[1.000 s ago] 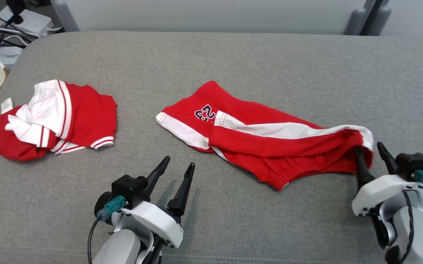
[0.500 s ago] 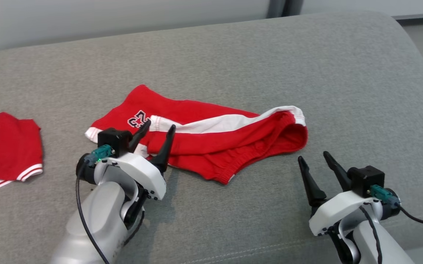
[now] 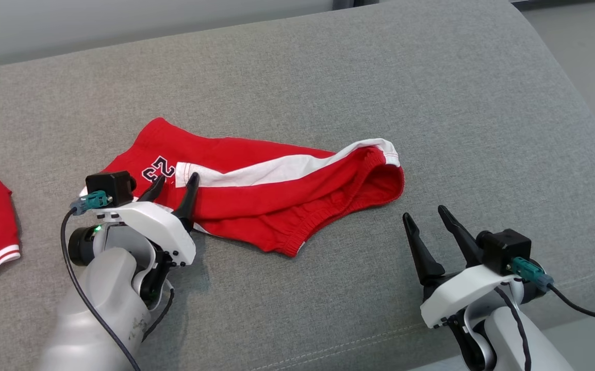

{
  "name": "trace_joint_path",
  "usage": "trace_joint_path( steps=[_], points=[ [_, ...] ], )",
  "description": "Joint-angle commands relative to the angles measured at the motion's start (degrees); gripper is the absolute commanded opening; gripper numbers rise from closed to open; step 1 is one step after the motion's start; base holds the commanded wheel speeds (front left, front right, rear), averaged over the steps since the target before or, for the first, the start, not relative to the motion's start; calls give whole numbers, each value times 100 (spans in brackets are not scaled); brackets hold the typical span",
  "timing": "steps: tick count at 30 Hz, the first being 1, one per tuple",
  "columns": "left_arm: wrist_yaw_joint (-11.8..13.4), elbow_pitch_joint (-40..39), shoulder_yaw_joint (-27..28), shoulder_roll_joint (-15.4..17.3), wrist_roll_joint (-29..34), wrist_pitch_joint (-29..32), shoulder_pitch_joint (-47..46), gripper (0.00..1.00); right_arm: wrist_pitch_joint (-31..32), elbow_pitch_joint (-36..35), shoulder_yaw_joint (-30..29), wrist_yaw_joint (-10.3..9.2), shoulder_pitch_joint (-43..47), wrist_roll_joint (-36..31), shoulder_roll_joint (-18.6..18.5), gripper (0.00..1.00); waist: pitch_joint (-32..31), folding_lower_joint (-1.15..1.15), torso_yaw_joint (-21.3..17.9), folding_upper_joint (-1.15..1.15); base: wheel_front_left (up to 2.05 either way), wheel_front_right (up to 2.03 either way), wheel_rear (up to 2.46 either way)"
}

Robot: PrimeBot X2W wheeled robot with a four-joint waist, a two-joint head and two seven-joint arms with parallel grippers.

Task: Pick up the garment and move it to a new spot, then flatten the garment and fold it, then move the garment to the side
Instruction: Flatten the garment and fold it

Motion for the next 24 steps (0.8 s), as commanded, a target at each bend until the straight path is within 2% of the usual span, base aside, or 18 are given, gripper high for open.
trace_joint_path(
  steps=[1, 10, 11, 12, 13, 14, 21, 24],
  points=[
    [-42, -84, 106, 140, -78, 16, -258, 100, -77, -156, 117, 41, 37, -24, 29, 100, -12, 0, 22, 0, 0, 0, 0],
    [-42, -405, -117, 117, -857, 284, -248, 100, -77, -125, 244, 41, -28, 33, 47, 100, 1, 0, -41, 0, 0, 0, 0],
    [-42, -446, -126, 100, -984, 330, -227, 74, -77, -112, 240, 41, -17, 30, 48, 100, -1, 0, -48, 0, 0, 0, 0],
    [-42, -483, -129, 99, -1100, 357, -214, 26, -77, -99, 235, 41, -6, 31, 49, 100, -7, 0, -54, 0, 0, 0, 0],
    [-42, -521, -191, 136, -1119, 341, -220, 8, -77, -91, 235, 41, 4, 32, 49, 100, -13, 0, -60, 0, 0, 0, 0],
    [-42, -553, -215, 156, -1182, 313, -219, 0, -77, -87, 233, 41, 11, 31, 50, 100, -15, 0, -66, 0, 0, 0, 0],
    [-42, -778, -525, 297, -1439, 84, -173, 0, -77, -261, 81, 41, 79, 178, 54, 100, -41, 0, 80, 0, 0, 0, 0],
    [-42, -922, -628, 407, -1454, -161, -115, 0, -77, -581, 52, 41, 141, 892, 57, 100, -83, 0, 211, 0, 0, 0, 0]
  ],
)
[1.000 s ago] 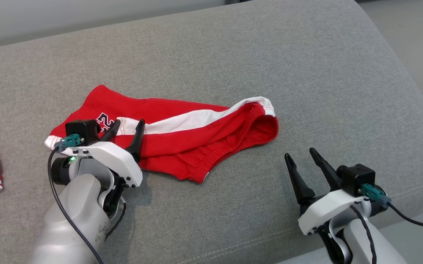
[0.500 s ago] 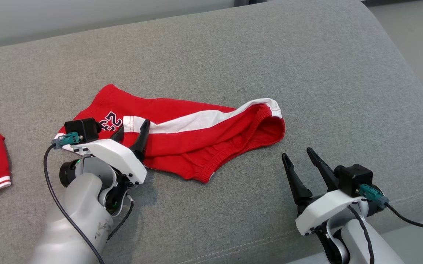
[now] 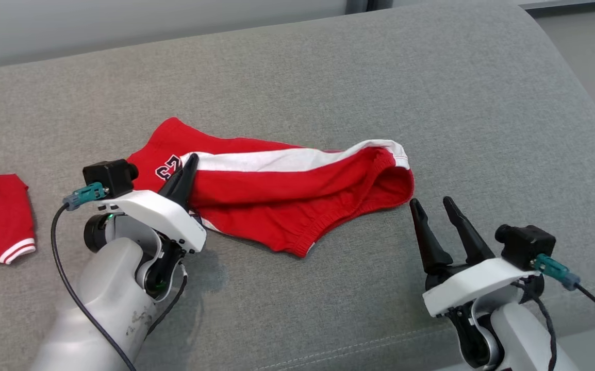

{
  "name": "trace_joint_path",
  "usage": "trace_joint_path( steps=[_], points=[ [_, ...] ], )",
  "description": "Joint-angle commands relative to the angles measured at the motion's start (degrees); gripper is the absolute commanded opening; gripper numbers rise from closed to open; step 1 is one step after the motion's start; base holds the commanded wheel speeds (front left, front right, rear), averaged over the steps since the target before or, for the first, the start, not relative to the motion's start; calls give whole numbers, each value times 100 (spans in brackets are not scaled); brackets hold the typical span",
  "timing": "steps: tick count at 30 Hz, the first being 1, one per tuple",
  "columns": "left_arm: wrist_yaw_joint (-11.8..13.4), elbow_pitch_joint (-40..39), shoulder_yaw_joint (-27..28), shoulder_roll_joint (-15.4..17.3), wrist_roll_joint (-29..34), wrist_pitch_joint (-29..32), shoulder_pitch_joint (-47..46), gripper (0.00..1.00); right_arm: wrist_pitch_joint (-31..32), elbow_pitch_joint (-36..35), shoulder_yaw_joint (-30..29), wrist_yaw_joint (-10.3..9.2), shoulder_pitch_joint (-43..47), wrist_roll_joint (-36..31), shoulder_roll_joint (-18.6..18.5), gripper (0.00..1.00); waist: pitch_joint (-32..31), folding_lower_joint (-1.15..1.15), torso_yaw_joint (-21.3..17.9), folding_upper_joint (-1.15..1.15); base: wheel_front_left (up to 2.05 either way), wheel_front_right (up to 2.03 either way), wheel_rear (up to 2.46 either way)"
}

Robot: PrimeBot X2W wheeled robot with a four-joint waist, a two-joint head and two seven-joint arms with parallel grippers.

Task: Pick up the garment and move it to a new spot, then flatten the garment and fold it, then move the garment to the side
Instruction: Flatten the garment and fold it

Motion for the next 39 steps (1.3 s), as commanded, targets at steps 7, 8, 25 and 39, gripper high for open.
trace_joint_path(
  steps=[7, 8, 25, 39],
  points=[
    [-42, -487, -44, 147, 22, -309, 225, 0, -77, -691, 294, 41, 125, 2475, 37, 100, -25, 0, 490, 0, 0, 0, 0],
    [-42, -519, -70, 124, 35, -317, 247, 0, -77, -732, 306, 41, 114, 2797, 37, 100, -14, 0, 542, 0, 0, 0, 0],
    [-42, -835, -105, 78, 442, -340, 385, 0, -78, -257, 88, 41, -635, 4704, 38, 100, 192, 0, 905, 0, 0, 0, 0],
    [-42, -931, -210, 73, 539, -341, 409, 0, -78, -242, 27, 41, -832, 5399, 38, 91, 284, 0, 1038, 0, 0, 0, 0]
  ],
)
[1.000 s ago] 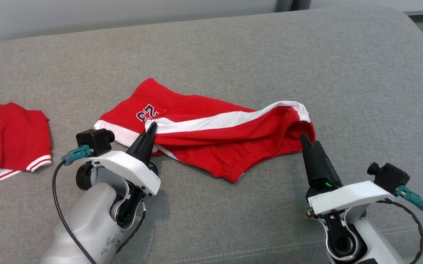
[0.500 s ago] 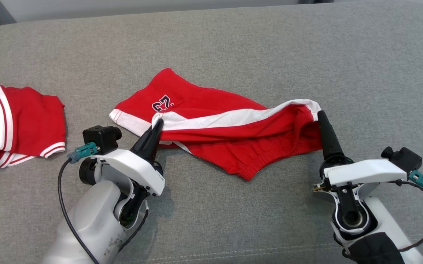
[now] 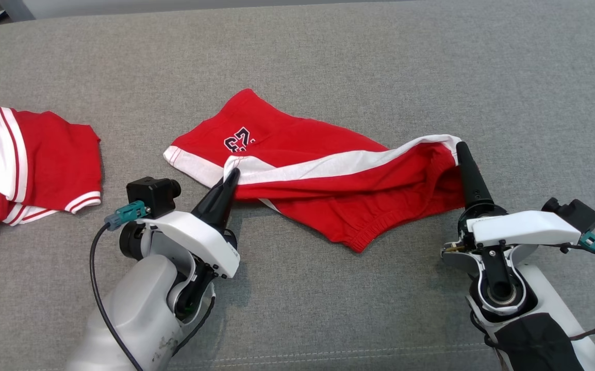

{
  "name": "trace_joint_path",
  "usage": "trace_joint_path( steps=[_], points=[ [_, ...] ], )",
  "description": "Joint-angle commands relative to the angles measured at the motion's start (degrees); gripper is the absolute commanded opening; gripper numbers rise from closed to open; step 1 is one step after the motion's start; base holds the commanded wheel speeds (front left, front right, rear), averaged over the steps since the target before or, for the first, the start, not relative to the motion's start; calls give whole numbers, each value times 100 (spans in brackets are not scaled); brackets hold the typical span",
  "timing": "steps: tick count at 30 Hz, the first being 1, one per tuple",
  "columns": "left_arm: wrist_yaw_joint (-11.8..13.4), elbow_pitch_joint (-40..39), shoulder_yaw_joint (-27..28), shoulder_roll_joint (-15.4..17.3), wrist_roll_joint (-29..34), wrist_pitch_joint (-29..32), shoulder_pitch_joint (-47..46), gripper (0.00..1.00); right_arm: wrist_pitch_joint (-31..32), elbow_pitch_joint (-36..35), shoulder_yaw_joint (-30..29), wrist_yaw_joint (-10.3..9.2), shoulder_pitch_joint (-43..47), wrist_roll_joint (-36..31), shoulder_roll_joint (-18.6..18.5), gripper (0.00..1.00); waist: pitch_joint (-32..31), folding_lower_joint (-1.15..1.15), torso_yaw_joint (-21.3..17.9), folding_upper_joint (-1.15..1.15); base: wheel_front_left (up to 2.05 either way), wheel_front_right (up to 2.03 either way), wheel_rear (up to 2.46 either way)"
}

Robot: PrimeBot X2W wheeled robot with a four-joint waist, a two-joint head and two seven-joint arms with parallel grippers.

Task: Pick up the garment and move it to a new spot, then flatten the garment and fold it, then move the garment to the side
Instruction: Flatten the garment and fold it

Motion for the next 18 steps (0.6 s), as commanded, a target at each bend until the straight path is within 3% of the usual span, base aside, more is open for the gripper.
trace_joint_path(
  steps=[1, 4, 5, 8, 10, 13, 18],
  points=[
    [-42, -111, 152, 152, 80, -75, -21, 0, -75, -162, 87, 42, -100, 2, 42, 91, 1, 0, 2, 0, 0, 0, 0],
    [-42, -98, 145, 151, 88, -75, -12, 0, -75, -124, 109, 42, -117, 10, 42, 81, 8, 0, 18, 0, 0, 0, 0],
    [-42, -94, 142, 149, 90, -75, -13, 0, -75, -115, 115, 42, -129, 28, 42, 64, 12, 0, 24, 0, 0, 0, 0],
    [-42, -85, 127, 152, 97, -75, -19, 0, -75, -83, 101, 42, -168, 44, 42, 47, 25, 0, 46, 0, 0, 0, 0],
    [-42, -76, 125, 153, 95, -75, -23, 0, -75, -51, 71, 42, -186, 34, 42, 23, 27, 0, 64, 0, 0, 0, 0],
    [-42, -68, 118, 156, 97, -75, -27, 0, -75, -14, 66, 42, -216, 11, 42, 0, 24, 0, 92, 0, 0, 0, 0],
    [-42, -62, 130, 158, 93, -75, -30, 0, -75, 45, 79, 42, -256, 37, 42, 0, -7, 0, 133, 0, 0, 0, 0]
  ],
)
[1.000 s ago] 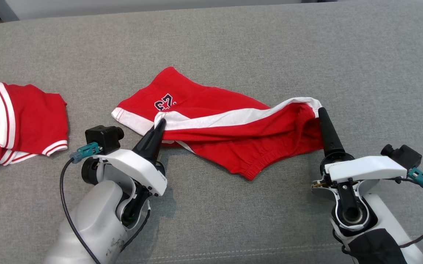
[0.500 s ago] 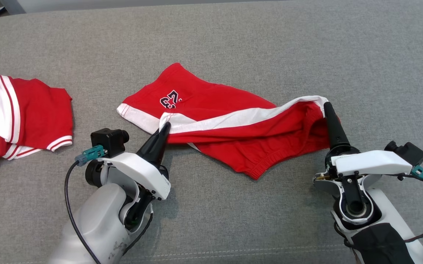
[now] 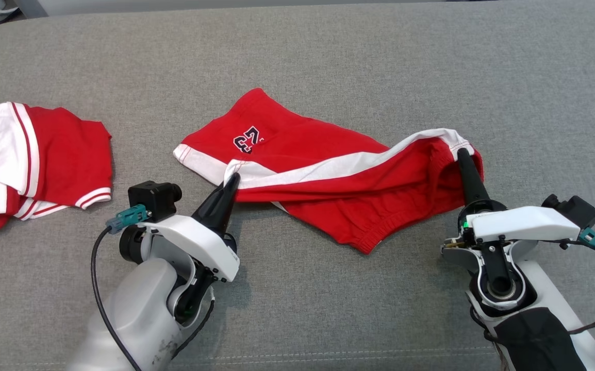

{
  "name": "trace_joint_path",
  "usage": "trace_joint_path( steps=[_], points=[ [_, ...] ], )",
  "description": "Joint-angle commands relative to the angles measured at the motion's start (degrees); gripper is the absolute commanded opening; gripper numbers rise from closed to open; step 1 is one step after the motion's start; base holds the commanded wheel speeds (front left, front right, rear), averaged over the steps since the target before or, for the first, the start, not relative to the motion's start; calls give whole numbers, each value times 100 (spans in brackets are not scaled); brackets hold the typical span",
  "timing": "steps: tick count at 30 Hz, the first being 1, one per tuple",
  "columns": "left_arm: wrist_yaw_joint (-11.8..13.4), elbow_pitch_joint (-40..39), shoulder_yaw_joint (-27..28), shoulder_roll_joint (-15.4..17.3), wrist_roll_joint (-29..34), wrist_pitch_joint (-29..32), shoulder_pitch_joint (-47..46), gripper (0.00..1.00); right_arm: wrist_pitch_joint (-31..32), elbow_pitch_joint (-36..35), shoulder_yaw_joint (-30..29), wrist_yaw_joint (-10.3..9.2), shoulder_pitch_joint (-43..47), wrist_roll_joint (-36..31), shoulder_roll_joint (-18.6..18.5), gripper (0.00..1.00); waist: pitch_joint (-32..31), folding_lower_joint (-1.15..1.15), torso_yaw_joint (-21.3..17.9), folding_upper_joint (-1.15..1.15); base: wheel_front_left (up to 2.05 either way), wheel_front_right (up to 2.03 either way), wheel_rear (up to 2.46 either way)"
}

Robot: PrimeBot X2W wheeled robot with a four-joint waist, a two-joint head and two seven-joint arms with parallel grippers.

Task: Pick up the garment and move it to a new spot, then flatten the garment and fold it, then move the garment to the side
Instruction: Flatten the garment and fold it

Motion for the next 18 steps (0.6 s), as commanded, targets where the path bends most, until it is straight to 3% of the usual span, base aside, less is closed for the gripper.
trace_joint_path(
  steps=[1, 5, 9, 14, 18],
  points=[
    [-42, -101, 190, 166, 51, -75, -97, 0, -75, -111, 105, 42, -126, -11, 42, 0, -14, 0, 3, 0, 0, 0, 0],
    [-42, -176, 187, 304, 81, -75, -332, 0, -75, -59, 176, 42, -403, -159, 25, 0, -93, 0, -15, 0, 0, 0, 0],
    [-42, -236, 3, 548, 50, 3, -1106, 0, 81, 70, 157, 42, -1203, -259, -224, 0, -273, 0, -22, 0, 0, 0, 0],
    [-42, -252, 98, 778, -297, 55, -2197, 0, 319, 364, 44, 42, -2354, -347, -552, 0, -644, 0, -37, 0, 0, 0, 0],
    [-42, -210, 161, 834, -587, 13, -2497, 0, 469, 412, -21, 42, -2640, -254, -752, 0, -1016, 0, -3, 0, 0, 0, 0]
  ],
)
